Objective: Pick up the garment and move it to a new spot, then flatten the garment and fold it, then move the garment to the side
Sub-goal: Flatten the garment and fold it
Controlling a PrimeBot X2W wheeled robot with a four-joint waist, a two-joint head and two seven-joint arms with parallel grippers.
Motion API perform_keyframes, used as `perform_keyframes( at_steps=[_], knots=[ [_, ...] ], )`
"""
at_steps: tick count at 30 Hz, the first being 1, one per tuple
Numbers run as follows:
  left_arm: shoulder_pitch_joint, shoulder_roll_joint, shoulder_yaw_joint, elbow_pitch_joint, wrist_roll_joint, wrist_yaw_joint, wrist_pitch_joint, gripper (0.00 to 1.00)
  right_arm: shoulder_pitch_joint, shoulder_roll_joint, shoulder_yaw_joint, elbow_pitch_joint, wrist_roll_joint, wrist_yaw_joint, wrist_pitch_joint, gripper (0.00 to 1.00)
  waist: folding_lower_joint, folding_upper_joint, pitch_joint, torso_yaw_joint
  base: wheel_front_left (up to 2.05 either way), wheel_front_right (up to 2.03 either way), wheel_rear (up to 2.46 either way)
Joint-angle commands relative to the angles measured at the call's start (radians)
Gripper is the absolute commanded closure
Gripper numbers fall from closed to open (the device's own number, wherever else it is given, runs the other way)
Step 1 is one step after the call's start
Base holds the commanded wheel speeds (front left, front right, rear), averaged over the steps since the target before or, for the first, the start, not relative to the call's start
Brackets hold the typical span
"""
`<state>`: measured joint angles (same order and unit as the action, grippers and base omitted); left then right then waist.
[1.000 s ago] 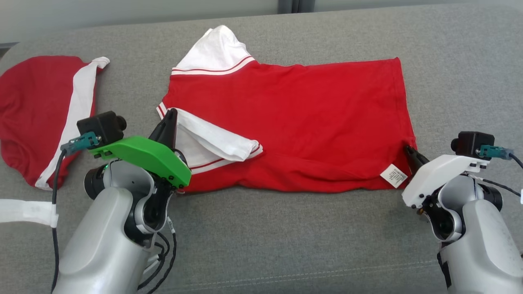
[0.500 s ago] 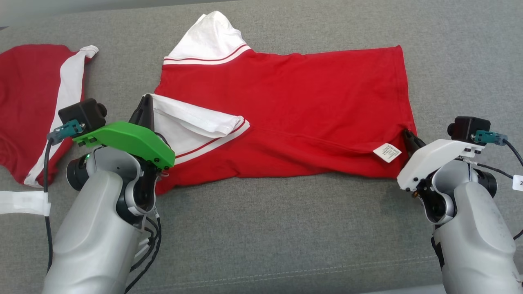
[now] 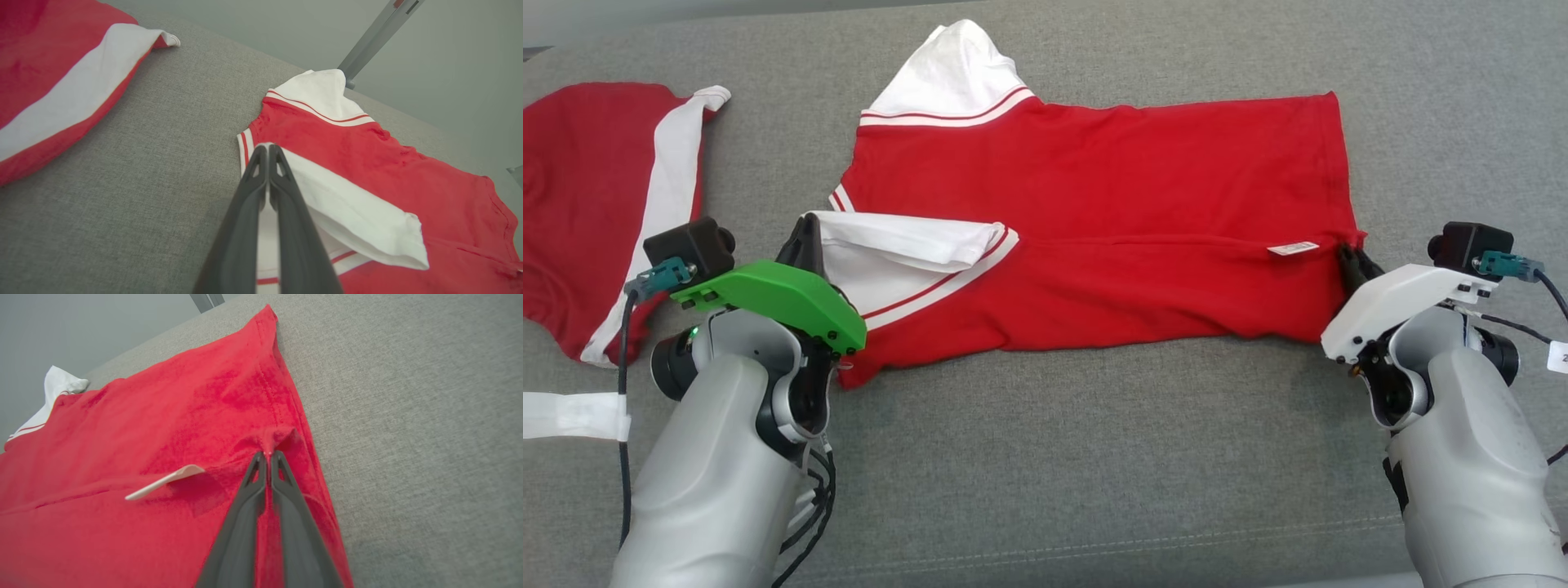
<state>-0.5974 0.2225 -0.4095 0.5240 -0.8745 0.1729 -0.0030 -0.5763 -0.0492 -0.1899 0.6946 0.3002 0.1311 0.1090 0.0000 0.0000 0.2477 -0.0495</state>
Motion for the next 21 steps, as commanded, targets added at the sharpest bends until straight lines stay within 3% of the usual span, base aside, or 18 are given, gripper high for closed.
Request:
perform_keyframes(
  at_steps=[1,13,21],
  knots=[
    [-0.020,0.000,-0.004,0.005,0.012,-0.007,-0.017,0.00,-0.013,-0.003,0.007,0.008,-0.010,-0.001,-0.012,0.00,0.0000,0.0000,-0.001,0.003,0.00,0.00,0.00],
    [0.028,0.024,-0.046,0.017,0.068,-0.020,-0.082,0.00,0.027,-0.003,0.009,-0.030,-0.048,-0.001,-0.035,0.00,0.0000,0.0000,-0.056,0.012,0.00,0.00,0.00],
    [0.152,0.076,-0.144,-0.028,0.159,0.021,-0.063,0.00,0.153,-0.003,-0.023,-0.161,-0.125,-0.001,-0.004,0.00,0.0000,0.0000,-0.119,0.021,0.00,0.00,0.00]
  ],
)
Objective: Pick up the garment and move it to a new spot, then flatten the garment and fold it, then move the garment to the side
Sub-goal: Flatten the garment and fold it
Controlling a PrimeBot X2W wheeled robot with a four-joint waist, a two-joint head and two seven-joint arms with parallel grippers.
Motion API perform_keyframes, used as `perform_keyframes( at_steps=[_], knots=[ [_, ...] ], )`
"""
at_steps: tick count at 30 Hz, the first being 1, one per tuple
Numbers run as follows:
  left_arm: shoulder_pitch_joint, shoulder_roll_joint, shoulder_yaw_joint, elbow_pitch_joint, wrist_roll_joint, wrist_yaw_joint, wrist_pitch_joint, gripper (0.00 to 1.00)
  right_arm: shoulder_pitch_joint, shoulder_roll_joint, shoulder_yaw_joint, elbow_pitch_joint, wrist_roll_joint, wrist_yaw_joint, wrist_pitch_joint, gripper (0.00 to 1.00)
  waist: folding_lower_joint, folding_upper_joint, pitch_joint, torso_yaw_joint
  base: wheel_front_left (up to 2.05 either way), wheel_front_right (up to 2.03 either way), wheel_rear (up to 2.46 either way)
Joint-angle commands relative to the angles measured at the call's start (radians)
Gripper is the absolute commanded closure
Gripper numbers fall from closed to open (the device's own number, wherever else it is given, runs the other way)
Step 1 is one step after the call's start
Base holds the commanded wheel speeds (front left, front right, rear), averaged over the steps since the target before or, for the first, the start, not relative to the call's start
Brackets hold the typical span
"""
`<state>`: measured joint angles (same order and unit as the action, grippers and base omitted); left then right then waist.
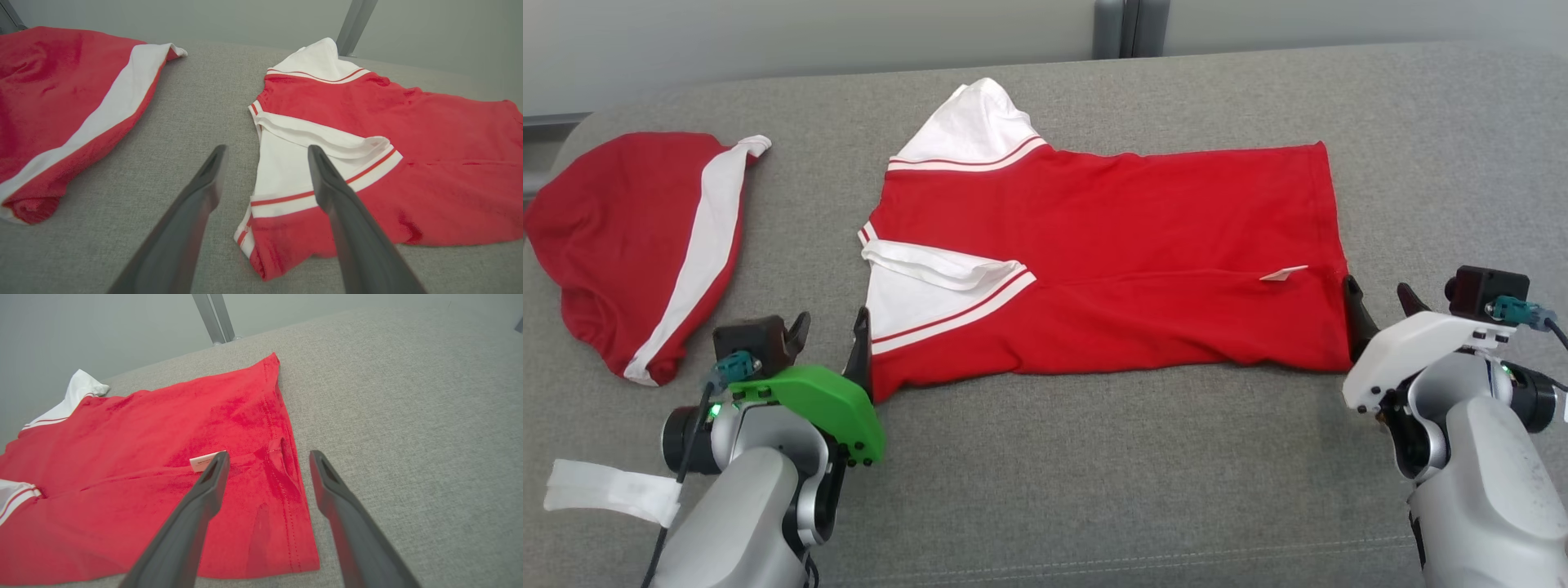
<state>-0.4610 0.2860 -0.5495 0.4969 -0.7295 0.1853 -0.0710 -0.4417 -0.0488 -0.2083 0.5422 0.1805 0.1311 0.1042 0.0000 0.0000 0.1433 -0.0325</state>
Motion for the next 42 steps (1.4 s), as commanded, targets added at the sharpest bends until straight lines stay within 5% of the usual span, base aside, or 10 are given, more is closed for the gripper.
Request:
perform_keyframes(
  at_steps=[1,32,34,36,39,42],
  knots=[
    [0.027,0.018,-0.014,-0.003,0.023,0.014,0.009,0.00,0.032,-0.003,-0.004,-0.021,-0.017,-0.001,0.005,0.00,0.0000,0.0000,-0.018,0.004,0.00,0.00,0.00],
    [-0.024,0.009,-0.125,0.059,0.044,0.053,0.232,0.02,-0.011,-0.003,-0.012,0.084,-0.065,-0.001,0.062,0.00,0.0000,0.0000,0.047,-0.004,0.00,0.00,0.00],
    [-0.031,0.009,-0.123,0.070,0.039,0.051,0.235,0.20,-0.027,-0.003,-0.011,0.099,-0.060,-0.001,0.059,0.00,0.0000,0.0000,0.057,-0.006,0.00,0.00,0.00],
    [-0.038,0.008,-0.122,0.078,0.037,0.047,0.237,0.49,-0.042,-0.003,-0.006,0.119,-0.056,-0.001,0.057,0.00,0.0000,0.0000,0.066,-0.007,0.00,0.00,0.00],
    [-0.047,0.007,-0.122,0.090,0.033,0.042,0.243,0.69,-0.063,-0.003,0.006,0.151,-0.048,-0.001,0.068,0.00,0.0000,0.0000,0.078,-0.007,0.00,0.00,0.00],
    [-0.050,0.004,-0.126,0.105,0.025,0.034,0.249,1.00,-0.074,-0.003,0.016,0.175,-0.044,-0.001,0.065,0.29,0.0000,0.0000,0.084,-0.006,0.00,0.00,0.00]
  ],
)
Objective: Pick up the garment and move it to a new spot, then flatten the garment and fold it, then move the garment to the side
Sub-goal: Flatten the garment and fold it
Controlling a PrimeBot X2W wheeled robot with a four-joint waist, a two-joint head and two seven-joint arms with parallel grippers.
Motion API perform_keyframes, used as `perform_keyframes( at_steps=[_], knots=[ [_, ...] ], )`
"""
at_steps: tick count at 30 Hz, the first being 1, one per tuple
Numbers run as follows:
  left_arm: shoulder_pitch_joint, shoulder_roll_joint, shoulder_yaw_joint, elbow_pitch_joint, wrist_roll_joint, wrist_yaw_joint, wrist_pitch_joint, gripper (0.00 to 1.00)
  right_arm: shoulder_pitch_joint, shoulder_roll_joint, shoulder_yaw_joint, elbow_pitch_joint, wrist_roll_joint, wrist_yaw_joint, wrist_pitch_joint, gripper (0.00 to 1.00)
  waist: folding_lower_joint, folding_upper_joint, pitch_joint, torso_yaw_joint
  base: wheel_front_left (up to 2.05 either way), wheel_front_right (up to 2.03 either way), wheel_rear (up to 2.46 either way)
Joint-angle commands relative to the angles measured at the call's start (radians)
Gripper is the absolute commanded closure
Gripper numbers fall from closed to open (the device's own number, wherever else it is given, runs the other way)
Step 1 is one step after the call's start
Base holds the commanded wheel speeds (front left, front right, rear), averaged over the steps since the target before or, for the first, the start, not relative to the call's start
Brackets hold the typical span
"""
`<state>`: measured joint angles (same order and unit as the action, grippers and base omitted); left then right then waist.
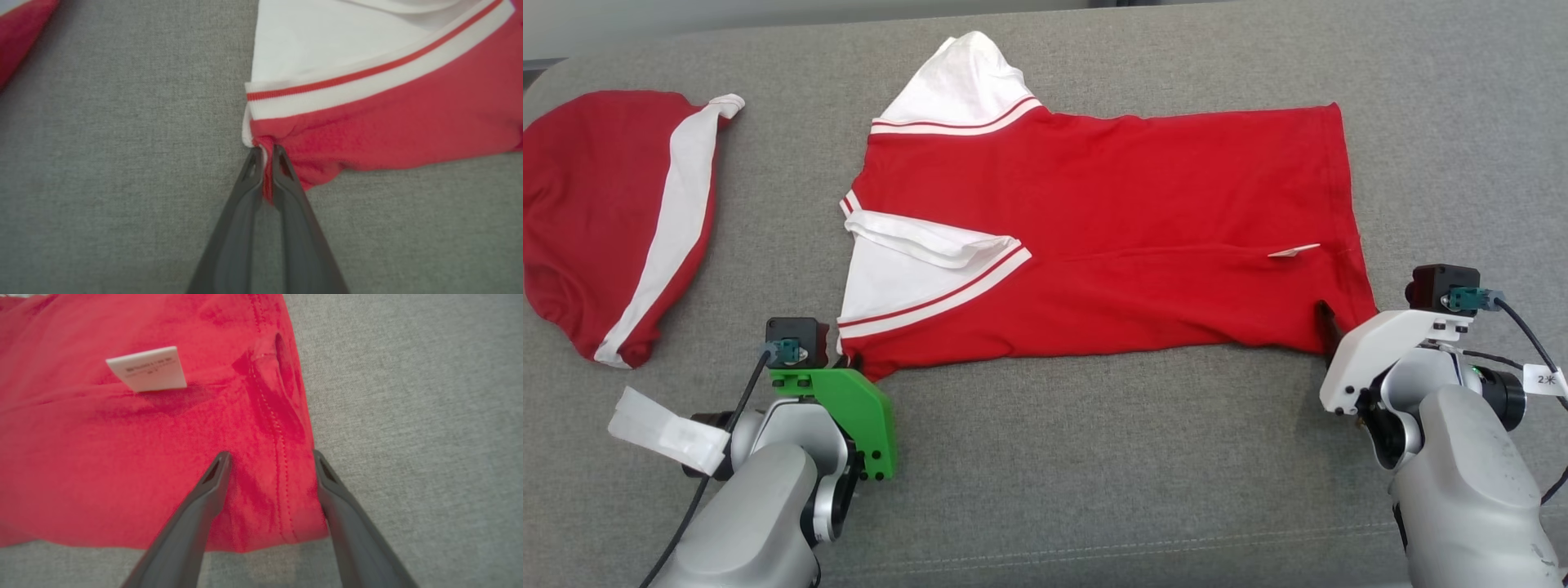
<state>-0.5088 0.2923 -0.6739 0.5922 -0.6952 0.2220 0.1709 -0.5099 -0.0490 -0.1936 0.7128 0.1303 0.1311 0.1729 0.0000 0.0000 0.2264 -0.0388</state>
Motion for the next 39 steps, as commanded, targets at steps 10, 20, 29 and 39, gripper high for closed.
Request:
perform_keyframes(
  at_steps=[10,20,29,39],
  knots=[
    [0.011,-0.018,-0.015,0.023,-0.017,-0.012,-0.001,1.00,0.032,-0.003,-0.009,-0.010,-0.028,-0.001,-0.003,0.00,0.0000,0.0000,-0.016,0.001,0.00,0.00,0.00],
    [0.011,-0.017,-0.016,0.030,-0.027,-0.014,-0.006,1.00,0.081,-0.002,-0.007,-0.084,-0.031,-0.001,0.034,0.26,0.0000,0.0000,-0.024,-0.010,0.00,0.00,0.00],
    [0.005,-0.021,-0.022,0.042,-0.031,-0.014,-0.007,1.00,0.107,-0.002,-0.006,-0.141,-0.057,-0.001,0.046,0.54,0.0000,0.0000,-0.024,-0.008,0.00,0.00,0.00],
    [0.014,-0.018,-0.020,0.054,-0.040,-0.015,-0.014,1.00,0.139,-0.003,-0.002,-0.161,-0.039,-0.001,0.083,1.00,0.0000,0.0000,-0.039,-0.008,0.00,0.00,0.00]
  ],
)
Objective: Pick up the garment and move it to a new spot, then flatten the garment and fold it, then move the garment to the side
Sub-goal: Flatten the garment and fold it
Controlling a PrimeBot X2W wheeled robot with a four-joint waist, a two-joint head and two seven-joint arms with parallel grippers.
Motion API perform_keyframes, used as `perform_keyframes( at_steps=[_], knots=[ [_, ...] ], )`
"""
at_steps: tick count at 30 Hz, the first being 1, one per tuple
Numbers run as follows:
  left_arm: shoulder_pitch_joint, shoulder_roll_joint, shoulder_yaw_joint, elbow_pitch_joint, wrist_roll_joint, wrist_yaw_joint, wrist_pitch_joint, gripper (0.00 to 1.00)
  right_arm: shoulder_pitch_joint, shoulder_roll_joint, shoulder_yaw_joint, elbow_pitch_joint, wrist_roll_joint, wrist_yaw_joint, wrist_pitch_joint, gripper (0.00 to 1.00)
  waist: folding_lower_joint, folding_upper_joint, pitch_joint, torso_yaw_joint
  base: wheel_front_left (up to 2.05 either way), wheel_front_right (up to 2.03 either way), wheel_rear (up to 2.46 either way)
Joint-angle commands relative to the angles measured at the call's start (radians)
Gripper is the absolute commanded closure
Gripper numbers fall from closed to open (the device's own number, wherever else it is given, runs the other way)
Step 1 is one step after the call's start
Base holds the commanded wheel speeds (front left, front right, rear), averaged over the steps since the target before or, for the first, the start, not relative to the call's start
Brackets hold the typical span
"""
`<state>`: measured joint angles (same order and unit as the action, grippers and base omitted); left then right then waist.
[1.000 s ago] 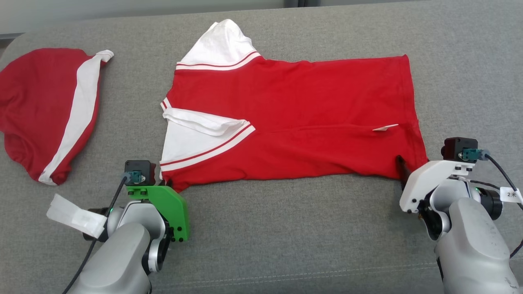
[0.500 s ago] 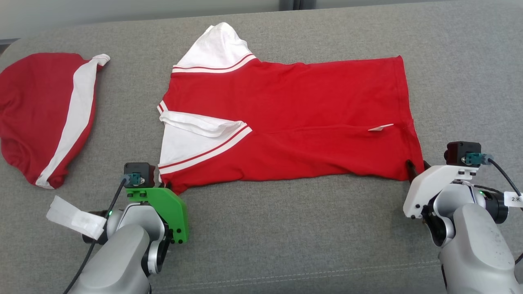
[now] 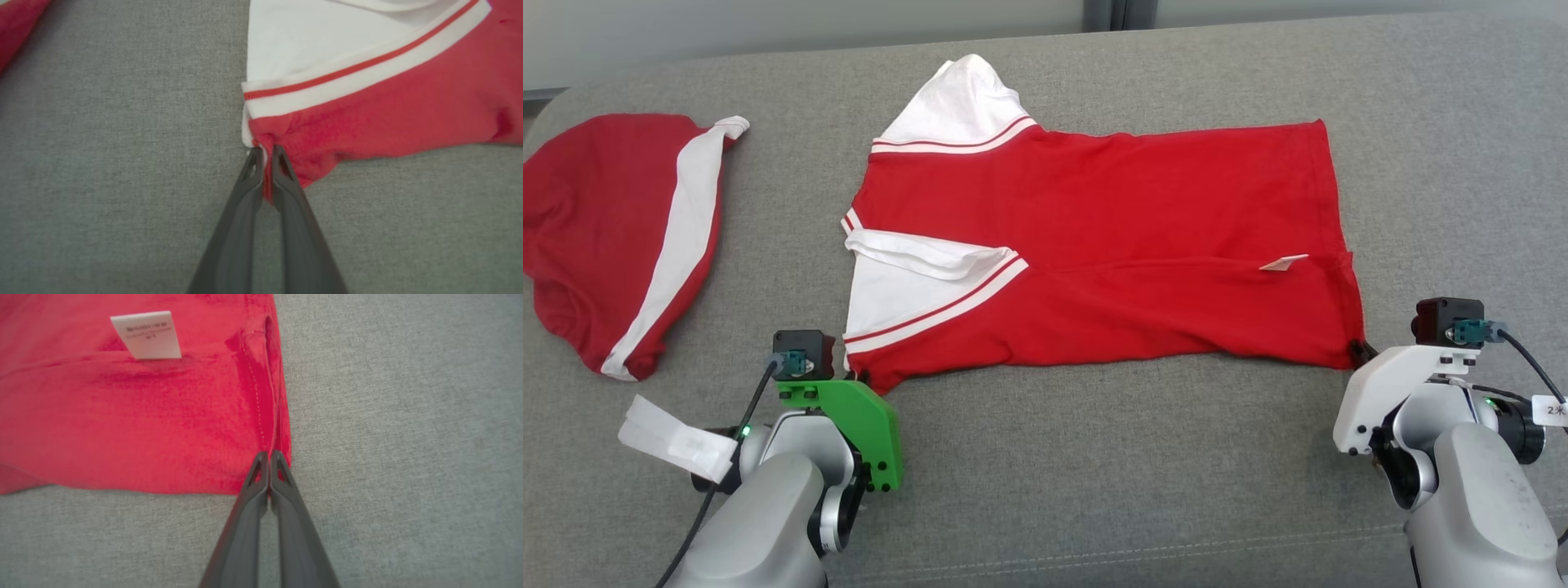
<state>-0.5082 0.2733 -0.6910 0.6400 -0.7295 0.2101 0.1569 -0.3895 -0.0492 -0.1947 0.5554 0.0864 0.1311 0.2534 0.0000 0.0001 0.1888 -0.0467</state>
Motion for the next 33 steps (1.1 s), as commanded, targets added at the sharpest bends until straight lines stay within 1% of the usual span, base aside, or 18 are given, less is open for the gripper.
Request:
perform_keyframes(
  at_steps=[1,7,12,16,22,33],
  knots=[
    [0.017,0.002,-0.004,0.006,-0.006,-0.004,-0.002,1.00,0.021,-0.002,-0.003,-0.006,0.007,-0.001,0.006,1.00,0.0000,-0.0001,-0.003,0.000,0.00,0.00,0.00],
    [0.057,0.010,0.010,-0.013,-0.023,0.003,-0.031,1.00,0.053,-0.002,-0.015,-0.022,0.030,-0.001,0.011,1.00,0.0000,-0.0001,-0.035,0.005,0.00,0.00,0.00],
    [0.118,0.033,0.015,-0.051,-0.035,0.014,-0.050,1.00,0.104,-0.003,-0.028,-0.054,0.027,-0.001,0.035,1.00,0.0000,-0.0001,-0.073,0.010,0.00,0.00,0.00],
    [0.171,0.059,0.009,-0.093,-0.038,0.023,-0.046,1.00,0.151,-0.003,-0.052,-0.102,0.020,-0.001,0.070,1.00,0.0000,-0.0001,-0.102,0.017,0.00,0.00,0.00],
    [0.242,0.088,-0.001,-0.164,-0.041,0.052,-0.031,1.00,0.234,-0.003,-0.072,-0.197,0.027,-0.001,0.135,1.00,0.0000,-0.0001,-0.137,0.025,0.00,0.00,0.00],
    [0.359,0.127,-0.012,-0.306,-0.046,0.114,-0.016,1.00,0.378,-0.003,-0.084,-0.358,0.084,-0.001,0.240,1.00,0.0000,-0.0001,-0.161,0.031,0.00,0.00,0.00]
  ],
)
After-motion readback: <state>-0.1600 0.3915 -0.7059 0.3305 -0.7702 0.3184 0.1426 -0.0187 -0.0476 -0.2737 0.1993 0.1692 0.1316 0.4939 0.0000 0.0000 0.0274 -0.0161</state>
